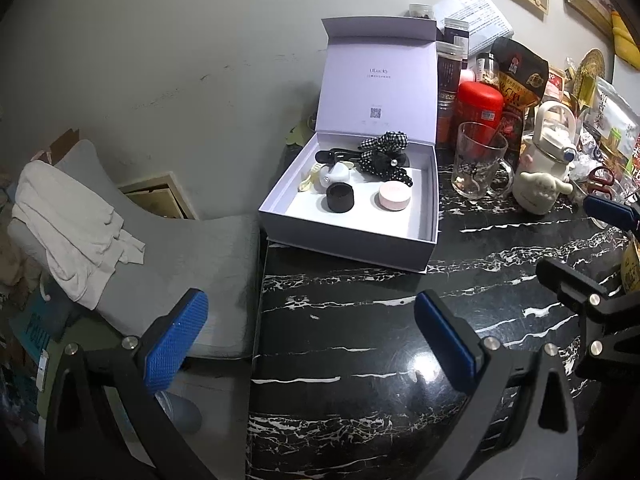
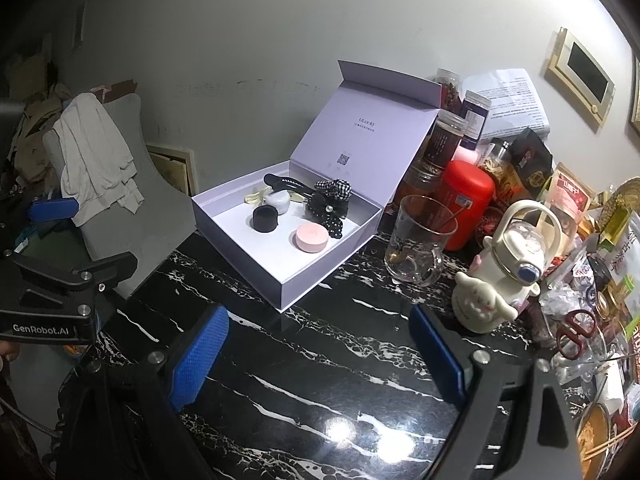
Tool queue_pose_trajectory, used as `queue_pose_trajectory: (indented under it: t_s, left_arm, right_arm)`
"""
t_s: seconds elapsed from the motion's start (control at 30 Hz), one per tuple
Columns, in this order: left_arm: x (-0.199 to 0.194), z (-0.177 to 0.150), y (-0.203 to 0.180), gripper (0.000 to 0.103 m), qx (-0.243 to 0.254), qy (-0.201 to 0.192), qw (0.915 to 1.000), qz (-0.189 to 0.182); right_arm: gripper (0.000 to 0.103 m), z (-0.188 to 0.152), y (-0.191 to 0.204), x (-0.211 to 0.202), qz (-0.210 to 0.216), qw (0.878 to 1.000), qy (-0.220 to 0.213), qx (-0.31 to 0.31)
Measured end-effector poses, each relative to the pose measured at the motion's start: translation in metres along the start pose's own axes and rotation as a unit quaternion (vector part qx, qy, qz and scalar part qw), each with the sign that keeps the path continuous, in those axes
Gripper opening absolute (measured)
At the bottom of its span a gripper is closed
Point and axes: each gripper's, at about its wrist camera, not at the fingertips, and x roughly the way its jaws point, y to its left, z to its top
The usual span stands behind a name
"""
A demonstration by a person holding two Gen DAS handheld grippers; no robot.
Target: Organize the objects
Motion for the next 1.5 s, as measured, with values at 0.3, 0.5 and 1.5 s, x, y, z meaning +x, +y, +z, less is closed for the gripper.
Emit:
queue_pose_trajectory:
  t_s: [0.3, 0.5, 1.5]
  left_arm:
    - [0.009, -0.002, -0.002, 0.103, 0.007, 0.005, 1.0000, 0.002]
    - [0.014, -0.001, -0.004, 0.103, 0.011, 0.007, 0.9999, -0.001]
    - [0.037, 0.005, 0.000, 0.103, 0.018, 0.011, 0.9997, -0.014]
  right_arm:
    - [0.092, 0.000, -0.002, 0.006, -0.003, 1.000, 0.005, 0.002]
    - [0.092, 0.001, -0.004, 0.010, -0.005, 1.000, 0.008, 0.007]
    - [0.092, 0.001, -0.003, 0.035, -0.012, 0.999, 0.034, -0.003]
